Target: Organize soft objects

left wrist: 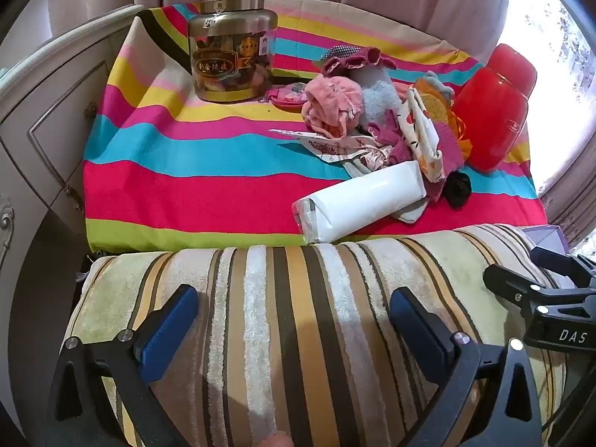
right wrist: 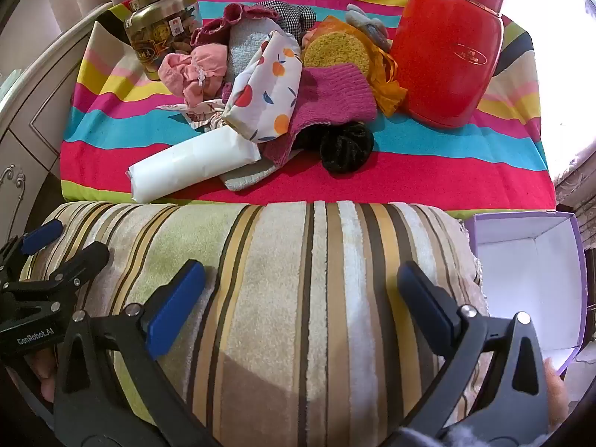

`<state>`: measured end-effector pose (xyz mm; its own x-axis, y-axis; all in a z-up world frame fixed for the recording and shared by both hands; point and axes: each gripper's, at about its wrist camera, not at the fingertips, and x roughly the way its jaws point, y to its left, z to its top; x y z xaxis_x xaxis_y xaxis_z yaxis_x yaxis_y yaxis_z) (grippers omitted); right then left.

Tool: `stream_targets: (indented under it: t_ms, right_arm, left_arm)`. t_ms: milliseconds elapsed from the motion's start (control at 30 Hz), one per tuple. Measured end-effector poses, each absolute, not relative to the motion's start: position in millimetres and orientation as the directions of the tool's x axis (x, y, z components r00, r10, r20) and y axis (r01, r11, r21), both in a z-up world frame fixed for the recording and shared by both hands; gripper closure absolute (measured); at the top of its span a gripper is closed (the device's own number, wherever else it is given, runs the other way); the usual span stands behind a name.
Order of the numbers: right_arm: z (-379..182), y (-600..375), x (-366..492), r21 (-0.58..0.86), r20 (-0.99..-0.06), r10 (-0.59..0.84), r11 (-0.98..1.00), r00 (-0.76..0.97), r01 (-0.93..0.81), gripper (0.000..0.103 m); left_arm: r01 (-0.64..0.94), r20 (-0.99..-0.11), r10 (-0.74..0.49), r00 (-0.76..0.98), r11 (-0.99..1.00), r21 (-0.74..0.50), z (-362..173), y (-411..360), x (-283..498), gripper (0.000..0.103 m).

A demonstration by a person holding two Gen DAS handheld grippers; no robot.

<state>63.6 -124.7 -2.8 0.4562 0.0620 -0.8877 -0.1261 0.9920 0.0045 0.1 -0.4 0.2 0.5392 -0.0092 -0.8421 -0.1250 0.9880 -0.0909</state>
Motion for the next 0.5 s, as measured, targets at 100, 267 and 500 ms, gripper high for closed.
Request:
stream_targets:
  t_ms: [100,267,500]
  right_arm:
    - [-2.7,-125.2,63.6,0.005,-0.885,0.063,0.992,0.461,-0.127,0.0]
    - [-2.8,-125.3,63.8,-0.009,-0.886,0.051,0.992,0.46,-0.126,0.0]
    - [-3.3,-124.2,63.8,-0.006,-0.886,0.054,0.992,0.46,-0.129,0.0]
  left_arm:
    - [-0.124,-0.839,-0.017,0.544,0.987,-0.1,0.7,-1.5,0.3,0.0]
    - [-0.126,-0.84,-0.007,0.543,0.988,-0.09,-2.0,-3.8,2.8,0.0]
    - [-0.129,-0.841,-0.011,0.541,0.987,-0.096,-1.0,-0.5,-0.3,0.0]
